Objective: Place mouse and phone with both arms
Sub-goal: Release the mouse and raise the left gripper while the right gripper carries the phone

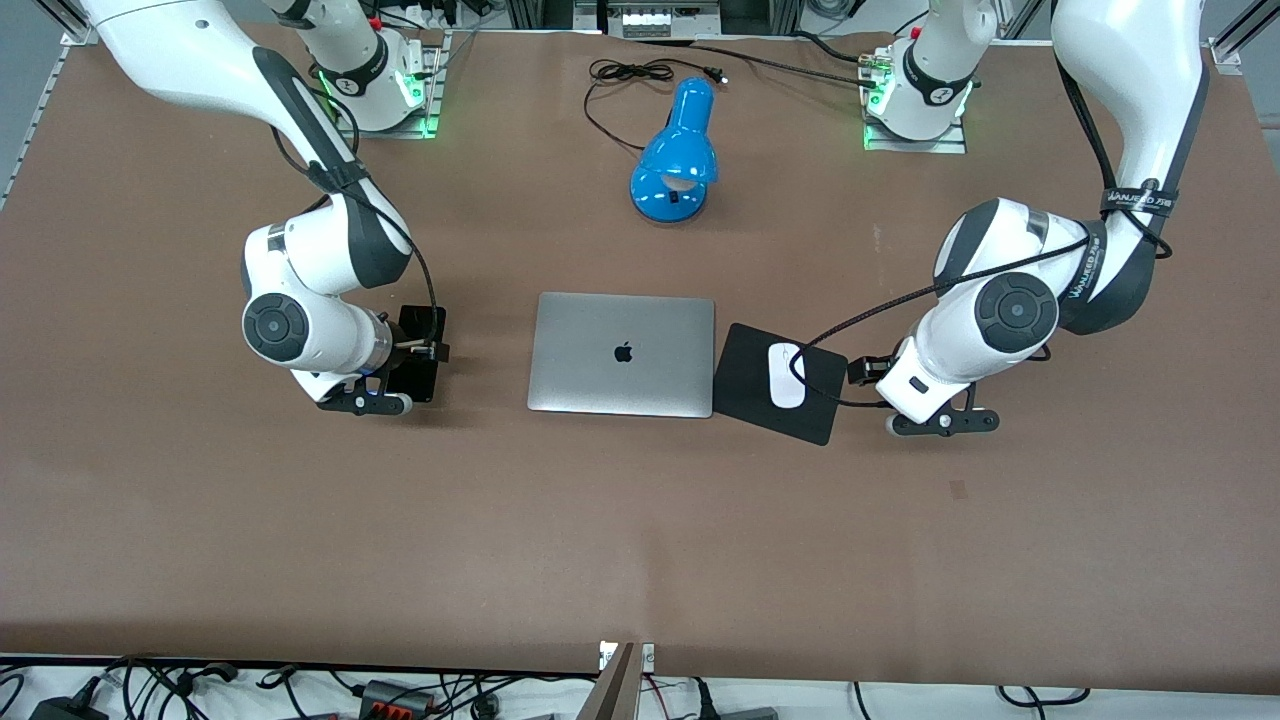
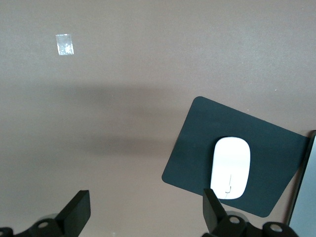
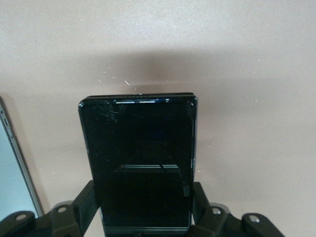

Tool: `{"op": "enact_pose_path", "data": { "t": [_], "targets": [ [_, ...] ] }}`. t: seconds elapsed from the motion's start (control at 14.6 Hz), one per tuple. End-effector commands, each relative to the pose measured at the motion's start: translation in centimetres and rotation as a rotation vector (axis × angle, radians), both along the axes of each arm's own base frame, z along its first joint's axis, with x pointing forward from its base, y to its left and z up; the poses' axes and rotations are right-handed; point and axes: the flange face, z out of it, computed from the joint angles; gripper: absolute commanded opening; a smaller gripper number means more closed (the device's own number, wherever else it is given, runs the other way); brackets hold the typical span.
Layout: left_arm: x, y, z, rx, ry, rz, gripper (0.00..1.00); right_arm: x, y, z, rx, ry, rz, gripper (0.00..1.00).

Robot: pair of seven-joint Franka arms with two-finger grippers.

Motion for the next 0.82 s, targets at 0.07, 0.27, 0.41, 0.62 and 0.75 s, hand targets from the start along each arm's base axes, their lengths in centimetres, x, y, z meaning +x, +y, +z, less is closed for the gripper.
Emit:
{"op": "enact_pose_path", "data": {
  "t": [0.07,0.27,0.41,0.62,0.75],
  "targets": [
    [1.50,11.69,18.95,-0.084,0.087,0.110,1.00,-1.48,8.78,-4.60,-0.001,-0.015,-0.154,0.34],
    [1.50,11.69,18.96,-0.084,0.087,0.110,1.00,-1.44,8.69,-4.60,0.000,-0.015,-0.152,0.34],
    [1.50,11.69,18.96,-0.084,0.087,0.110,1.00,-1.44,8.69,-4.60,0.000,-0.016,-0.151,0.34],
    [1.51,11.88,18.96,-0.084,0.087,0.113,1.00,-1.41,8.60,-4.62,-0.001,-0.016,-0.149,0.34],
    [1.51,11.89,18.96,-0.084,0.087,0.113,1.00,-1.36,8.40,-4.41,-0.006,-0.016,-0.143,0.34]
  ]
}}
